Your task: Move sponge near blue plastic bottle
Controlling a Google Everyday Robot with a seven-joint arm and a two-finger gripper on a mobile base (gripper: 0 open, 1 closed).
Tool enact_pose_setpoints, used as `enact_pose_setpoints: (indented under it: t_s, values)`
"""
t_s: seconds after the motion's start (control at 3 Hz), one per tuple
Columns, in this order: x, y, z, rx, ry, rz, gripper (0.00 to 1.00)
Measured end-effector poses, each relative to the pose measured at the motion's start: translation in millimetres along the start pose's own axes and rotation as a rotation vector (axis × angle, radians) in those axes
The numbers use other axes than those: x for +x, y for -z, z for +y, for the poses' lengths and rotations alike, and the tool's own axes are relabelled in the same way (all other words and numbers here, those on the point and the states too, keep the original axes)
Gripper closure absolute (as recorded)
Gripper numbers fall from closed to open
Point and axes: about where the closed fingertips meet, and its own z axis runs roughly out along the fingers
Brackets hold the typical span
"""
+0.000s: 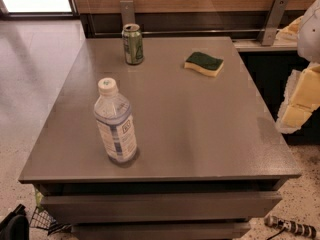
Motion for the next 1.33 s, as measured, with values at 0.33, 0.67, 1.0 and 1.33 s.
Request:
enact_pose_setpoints:
  t_s: [0.33, 0.67, 1.0, 1.33]
  values:
    - [0, 0, 0, 0.000, 0.000, 0.000, 0.00]
    - [5, -3, -22, 0.024, -0.013, -0.058, 0.00]
    - [14, -11, -56, 0.059, -0.039, -0.150, 0.00]
    - [18, -59, -126, 0.093, -0.114, -0.394, 0.00]
